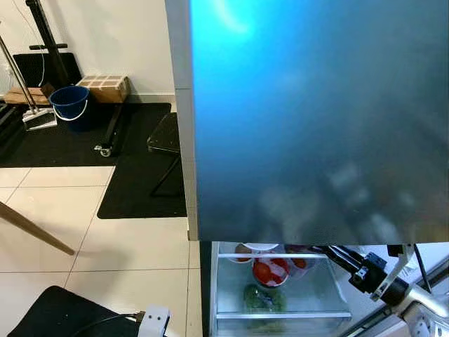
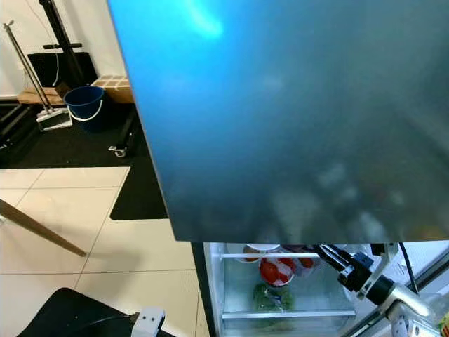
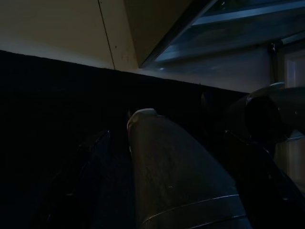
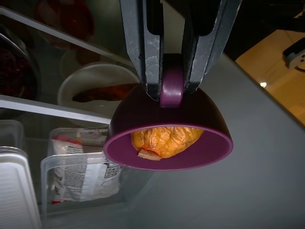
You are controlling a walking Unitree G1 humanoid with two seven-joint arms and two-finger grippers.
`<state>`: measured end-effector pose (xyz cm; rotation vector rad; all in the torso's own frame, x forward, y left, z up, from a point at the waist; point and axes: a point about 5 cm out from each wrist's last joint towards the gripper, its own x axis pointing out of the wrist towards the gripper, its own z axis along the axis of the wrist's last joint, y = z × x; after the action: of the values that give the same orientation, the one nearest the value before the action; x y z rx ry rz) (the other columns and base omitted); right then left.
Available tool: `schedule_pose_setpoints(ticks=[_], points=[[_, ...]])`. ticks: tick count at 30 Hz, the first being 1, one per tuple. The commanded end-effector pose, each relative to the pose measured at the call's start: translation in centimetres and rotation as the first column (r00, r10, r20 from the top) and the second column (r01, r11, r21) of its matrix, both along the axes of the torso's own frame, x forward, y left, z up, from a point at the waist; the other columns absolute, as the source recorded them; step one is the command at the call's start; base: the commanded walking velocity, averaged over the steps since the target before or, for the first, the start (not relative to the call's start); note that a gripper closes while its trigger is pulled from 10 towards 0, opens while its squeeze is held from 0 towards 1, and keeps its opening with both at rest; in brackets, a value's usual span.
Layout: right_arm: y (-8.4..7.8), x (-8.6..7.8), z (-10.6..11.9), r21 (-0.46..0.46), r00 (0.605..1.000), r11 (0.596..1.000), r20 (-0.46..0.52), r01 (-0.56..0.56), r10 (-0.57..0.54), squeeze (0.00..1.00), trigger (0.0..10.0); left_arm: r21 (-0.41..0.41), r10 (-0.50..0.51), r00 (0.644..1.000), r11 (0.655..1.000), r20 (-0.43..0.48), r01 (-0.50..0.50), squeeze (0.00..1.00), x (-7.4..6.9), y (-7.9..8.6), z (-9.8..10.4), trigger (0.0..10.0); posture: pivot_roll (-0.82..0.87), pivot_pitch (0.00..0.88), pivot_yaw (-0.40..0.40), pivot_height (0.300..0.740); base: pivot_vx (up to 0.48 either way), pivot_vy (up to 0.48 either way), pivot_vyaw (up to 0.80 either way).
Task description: Restocking fridge
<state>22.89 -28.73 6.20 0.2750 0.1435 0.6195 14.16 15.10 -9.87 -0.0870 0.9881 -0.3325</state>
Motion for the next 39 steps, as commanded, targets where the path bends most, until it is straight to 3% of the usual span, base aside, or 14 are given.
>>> schedule_pose_setpoints(ticks=[1, 6, 14, 39], points=[[-0.2, 0.3, 0.7, -0.002, 0.999, 1.0, 0.031, 0.01, -0.01, 0.0, 10.0, -0.001, 0.006, 0.999, 1.0, -0.033, -0.006, 0.0, -0.9, -0.1, -0.4, 10.0, -0.02, 0.0, -0.017, 0.682, 0.0, 0.0, 0.0], [-0.6, 0.6, 0.7, -0.035, 0.998, 0.998, 0.027, 0.06, -0.059, 0.0, 10.0, -0.003, 0.008, 0.999, 1.0, -0.032, -0.008, 0.0, -0.9, -0.2, -0.4, 10.0, -0.01, 0.0, -0.017, 0.682, 0.0, 0.0, 0.0], [-0.9, 0.7, 0.7, -0.05, 0.995, 0.994, 0.024, 0.1, -0.099, 0.0, 10.0, -0.002, 0.008, 0.999, 1.0, -0.035, -0.008, 0.0, -1.0, -0.2, -0.4, 10.0, -0.01, 0.0, -0.017, 0.642, 0.0, 0.0, 0.0], [-2.7, 1.2, 1.6, -0.079, 0.975, 0.972, 0.054, 0.219, -0.215, 0.0, 10.0, -0.017, -0.023, 1.0, 1.0, 0.015, 0.023, 0.0, 0.1, -0.6, 0.1, 10.0, -0.02, 0.0, -0.014, 0.622, 0.0, 0.0, 0.0]])
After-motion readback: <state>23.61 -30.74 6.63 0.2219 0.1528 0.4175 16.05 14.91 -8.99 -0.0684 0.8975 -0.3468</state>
